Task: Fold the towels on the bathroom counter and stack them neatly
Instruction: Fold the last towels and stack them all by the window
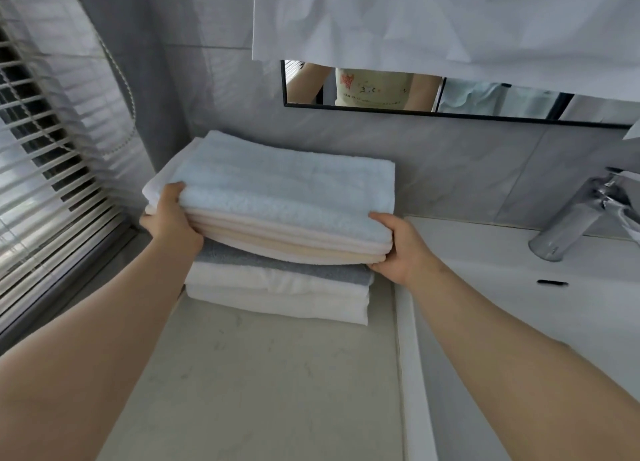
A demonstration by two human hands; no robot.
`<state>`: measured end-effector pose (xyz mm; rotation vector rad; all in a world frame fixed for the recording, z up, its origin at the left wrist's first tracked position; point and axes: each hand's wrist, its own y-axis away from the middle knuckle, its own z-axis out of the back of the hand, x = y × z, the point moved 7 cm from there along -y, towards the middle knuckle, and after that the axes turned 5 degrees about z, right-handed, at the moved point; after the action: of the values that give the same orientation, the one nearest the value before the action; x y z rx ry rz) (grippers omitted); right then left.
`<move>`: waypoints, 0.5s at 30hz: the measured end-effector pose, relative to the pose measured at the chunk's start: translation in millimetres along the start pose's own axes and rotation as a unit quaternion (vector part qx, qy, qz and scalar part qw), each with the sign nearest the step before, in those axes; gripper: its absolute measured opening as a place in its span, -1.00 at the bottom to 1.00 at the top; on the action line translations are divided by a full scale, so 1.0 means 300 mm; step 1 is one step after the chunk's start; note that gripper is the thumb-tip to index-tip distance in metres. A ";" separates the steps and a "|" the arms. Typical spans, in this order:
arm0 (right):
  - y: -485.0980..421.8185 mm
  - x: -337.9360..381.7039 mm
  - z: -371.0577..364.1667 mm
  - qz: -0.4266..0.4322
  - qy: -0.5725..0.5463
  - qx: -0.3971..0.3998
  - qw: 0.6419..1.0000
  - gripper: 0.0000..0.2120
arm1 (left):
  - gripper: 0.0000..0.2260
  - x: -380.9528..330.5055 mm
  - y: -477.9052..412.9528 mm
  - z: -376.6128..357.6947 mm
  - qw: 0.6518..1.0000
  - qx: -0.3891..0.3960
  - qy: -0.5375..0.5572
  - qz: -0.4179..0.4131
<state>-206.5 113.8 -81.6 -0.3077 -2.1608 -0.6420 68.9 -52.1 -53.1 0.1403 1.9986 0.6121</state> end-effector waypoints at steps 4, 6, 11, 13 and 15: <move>0.006 0.029 -0.028 0.012 -0.011 0.015 1.000 -0.89 | -0.29 -0.042 -0.001 -0.024 1.000 0.013 0.012 -0.018; 0.000 0.031 -0.028 0.008 0.000 0.012 1.000 -0.89 | -0.27 -0.037 -0.001 -0.015 1.000 0.009 0.011 -0.006; 0.020 -0.048 0.035 -0.061 0.081 -0.028 0.994 -0.69 | -0.27 0.038 -0.026 0.047 1.000 -0.021 -0.012 0.020; 0.032 -0.049 0.050 -0.063 0.103 -0.038 0.992 -0.65 | -0.26 0.025 -0.030 0.035 1.000 -0.020 -0.017 0.006; 0.043 -0.031 0.054 -0.056 0.112 -0.038 0.991 -0.68 | -0.24 0.013 -0.032 0.017 0.999 -0.023 -0.021 -0.004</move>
<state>-206.2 133.4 -93.0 -0.1461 -1.9511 -0.7848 72.7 -57.1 -62.6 0.1165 1.9420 0.6459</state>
